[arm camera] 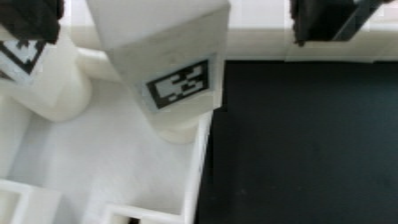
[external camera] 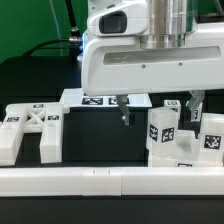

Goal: Assemble chair

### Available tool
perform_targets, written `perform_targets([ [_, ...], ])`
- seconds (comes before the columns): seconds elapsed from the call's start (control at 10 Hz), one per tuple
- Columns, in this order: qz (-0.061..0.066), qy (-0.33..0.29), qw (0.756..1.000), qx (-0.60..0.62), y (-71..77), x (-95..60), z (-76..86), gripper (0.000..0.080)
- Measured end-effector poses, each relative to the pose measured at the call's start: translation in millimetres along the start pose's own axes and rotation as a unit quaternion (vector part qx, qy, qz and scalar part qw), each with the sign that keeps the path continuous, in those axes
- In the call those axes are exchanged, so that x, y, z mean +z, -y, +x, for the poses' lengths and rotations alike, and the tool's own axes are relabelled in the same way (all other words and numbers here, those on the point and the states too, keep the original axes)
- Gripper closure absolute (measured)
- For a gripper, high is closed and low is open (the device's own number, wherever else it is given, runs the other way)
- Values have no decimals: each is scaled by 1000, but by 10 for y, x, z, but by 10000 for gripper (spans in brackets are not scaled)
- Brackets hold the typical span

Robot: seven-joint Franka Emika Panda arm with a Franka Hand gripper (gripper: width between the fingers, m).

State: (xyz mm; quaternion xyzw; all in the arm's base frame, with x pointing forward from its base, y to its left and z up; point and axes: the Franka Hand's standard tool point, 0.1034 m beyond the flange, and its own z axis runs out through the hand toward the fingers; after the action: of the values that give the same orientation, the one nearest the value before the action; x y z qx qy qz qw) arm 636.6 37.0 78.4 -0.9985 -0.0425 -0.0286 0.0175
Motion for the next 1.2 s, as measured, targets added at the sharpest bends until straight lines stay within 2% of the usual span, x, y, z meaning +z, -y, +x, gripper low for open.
perform_targets([
  [0.2, -5, 1, 998, -59, -14, 0, -2, 151],
  [0.3, -5, 1, 999, -52, -15, 0, -2, 151],
  [0.5, -5, 1, 999, -51, -17, 0, -2, 423],
  [0.6, -5, 1, 999, -51, -18, 0, -2, 509],
  [0.8, -5, 1, 999, -38, -18, 1, -3, 509],
  [1.2, -2, 1, 994, 109, -22, -1, -1, 508],
])
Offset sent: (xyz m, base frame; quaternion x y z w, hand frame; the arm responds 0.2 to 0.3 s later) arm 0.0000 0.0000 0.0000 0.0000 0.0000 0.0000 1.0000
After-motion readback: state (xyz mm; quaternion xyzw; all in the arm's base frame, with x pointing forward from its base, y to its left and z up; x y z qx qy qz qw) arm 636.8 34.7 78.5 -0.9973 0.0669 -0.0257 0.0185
